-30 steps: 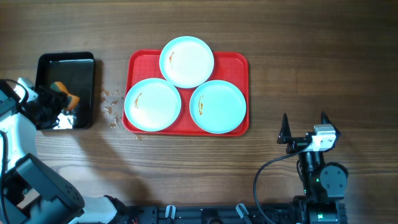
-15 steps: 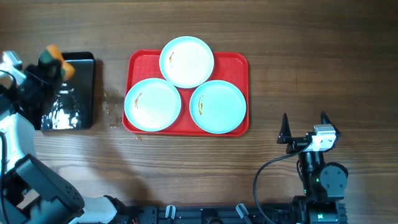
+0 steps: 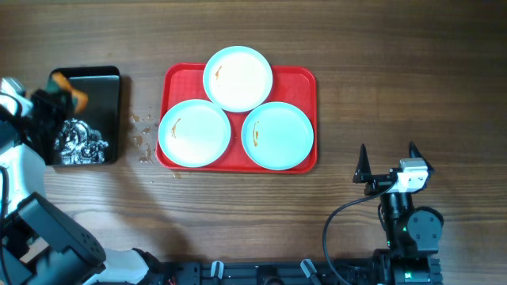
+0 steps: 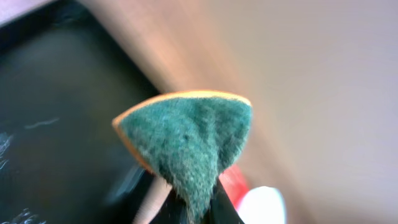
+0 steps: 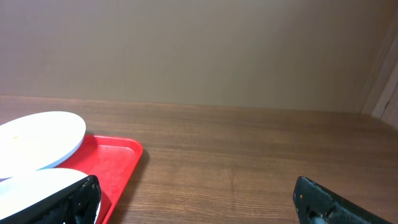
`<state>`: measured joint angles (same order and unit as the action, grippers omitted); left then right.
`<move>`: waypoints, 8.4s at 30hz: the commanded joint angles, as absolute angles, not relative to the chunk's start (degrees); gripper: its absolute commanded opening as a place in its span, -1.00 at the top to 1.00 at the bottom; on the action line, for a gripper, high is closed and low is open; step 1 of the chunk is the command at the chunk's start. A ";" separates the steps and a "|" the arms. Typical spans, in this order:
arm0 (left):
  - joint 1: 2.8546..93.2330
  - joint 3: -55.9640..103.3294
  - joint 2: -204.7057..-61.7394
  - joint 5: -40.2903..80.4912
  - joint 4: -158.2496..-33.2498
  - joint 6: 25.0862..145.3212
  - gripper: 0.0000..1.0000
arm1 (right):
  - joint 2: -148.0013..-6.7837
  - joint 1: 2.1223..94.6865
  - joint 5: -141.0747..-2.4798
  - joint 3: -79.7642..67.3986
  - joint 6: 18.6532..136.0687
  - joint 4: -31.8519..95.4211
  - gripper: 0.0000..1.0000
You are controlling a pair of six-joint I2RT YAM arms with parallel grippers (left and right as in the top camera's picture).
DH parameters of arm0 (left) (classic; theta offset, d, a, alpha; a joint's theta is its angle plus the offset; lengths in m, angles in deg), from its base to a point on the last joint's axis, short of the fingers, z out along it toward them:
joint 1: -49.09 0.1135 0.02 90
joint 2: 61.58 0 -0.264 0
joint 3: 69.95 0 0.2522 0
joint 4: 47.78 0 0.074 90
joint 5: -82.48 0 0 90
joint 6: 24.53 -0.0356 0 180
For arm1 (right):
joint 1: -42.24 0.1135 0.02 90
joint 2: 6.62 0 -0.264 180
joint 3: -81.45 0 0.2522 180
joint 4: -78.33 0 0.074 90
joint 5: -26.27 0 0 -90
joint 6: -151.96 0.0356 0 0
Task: Clean dirty plates on tray and stack at the side
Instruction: 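Carry the sponge with the left gripper onto the lower-left white plate, then move the right gripper to the top plate and grasp its rim, then scrub the lower-left plate with the sponge in the left gripper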
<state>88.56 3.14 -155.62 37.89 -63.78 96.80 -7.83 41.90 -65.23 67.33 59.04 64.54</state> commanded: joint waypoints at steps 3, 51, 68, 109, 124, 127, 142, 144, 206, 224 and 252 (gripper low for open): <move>88.49 3.75 -153.28 65.30 -44.05 131.46 0.92 | -7.70 41.62 -66.35 67.40 58.52 64.69 -1.00; 41.54 3.68 -153.58 4.04 -94.38 83.73 0.92 | -7.70 41.62 -74.30 67.40 70.08 68.76 -1.00; 38.11 3.68 -158.13 -2.67 -96.35 83.88 0.92 | -7.81 41.62 -91.59 65.28 138.41 93.89 -0.99; 38.11 3.68 -158.13 -2.72 -96.77 85.83 0.92 | -108.66 70.69 -96.14 -24.66 76.49 22.33 -0.93; 38.11 3.68 -158.13 -4.49 -96.94 85.78 0.92 | -121.64 72.61 -86.41 -24.64 85.23 29.15 -0.04; 38.11 3.68 -158.13 -7.22 -97.42 85.80 0.92 | -123.02 73.18 -85.67 -24.64 86.76 31.27 0.14; 38.11 3.68 -158.13 -7.20 -97.86 85.76 0.92 | -129.20 79.80 -75.24 -24.55 90.65 33.37 0.23; 38.11 3.68 -158.13 -7.18 -98.10 85.78 0.92 | -129.34 80.00 -74.11 -24.53 90.63 32.82 0.22; 38.11 0.67 -158.15 -7.83 -95.83 85.56 0.92 | -134.67 81.35 -72.66 -20.77 90.61 36.91 0.63; 38.11 -5.63 -158.15 -3.02 -84.96 85.17 0.63 | -134.67 81.35 -72.71 -20.77 90.63 36.87 0.63; 38.11 -5.56 -158.08 -3.02 -84.31 85.17 0.92 | -134.67 81.35 -72.71 -20.77 90.61 36.45 0.60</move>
